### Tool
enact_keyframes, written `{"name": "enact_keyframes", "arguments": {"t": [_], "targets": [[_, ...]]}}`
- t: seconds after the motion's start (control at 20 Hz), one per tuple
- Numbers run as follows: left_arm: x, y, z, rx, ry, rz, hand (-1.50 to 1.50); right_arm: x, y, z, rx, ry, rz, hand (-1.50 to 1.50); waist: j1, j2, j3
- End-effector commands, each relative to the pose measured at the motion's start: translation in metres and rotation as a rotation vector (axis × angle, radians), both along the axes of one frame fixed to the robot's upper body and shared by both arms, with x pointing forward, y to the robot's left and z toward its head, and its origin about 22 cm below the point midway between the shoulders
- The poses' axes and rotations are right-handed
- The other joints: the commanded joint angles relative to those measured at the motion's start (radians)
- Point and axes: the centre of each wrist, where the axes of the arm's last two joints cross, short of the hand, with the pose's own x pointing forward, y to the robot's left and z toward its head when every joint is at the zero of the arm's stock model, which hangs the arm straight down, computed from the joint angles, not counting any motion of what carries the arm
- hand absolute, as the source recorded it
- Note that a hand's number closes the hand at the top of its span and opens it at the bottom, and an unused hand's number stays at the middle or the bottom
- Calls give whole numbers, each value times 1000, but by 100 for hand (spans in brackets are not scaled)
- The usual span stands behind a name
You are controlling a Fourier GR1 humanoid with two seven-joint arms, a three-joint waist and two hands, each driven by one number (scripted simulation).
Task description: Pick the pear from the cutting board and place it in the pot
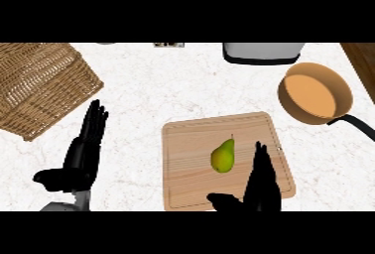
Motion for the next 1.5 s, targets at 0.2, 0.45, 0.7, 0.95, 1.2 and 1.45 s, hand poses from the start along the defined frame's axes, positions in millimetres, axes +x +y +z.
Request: {"name": "enact_keyframes", "arguments": {"t": [0.2,0.45,0.7,0.95,1.2,1.45], "targets": [[-9,-8,-11,-5,10,12,0,39,18,-12,14,86,-76,-150,-5,-2,1],[1,4,2,6,-13,27,0,45,23,-11,12,109,-80,-150,-7,-3,1],[-13,-17,12,-12,4,-1,0,54,19,-40,20,103,-84,-150,-1,-3,2],[9,-7,-2,9,27,6,0,48,24,-30,-89,31,-57,150,-15,-4,1],[8,2,11,2,9,4,0,57,19,-52,-154,-39,-92,150,-10,-3,1],[17,4,-4,6,-6,12,0,65,19,-45,-190,-45,-78,150,-13,-3,1]]}}
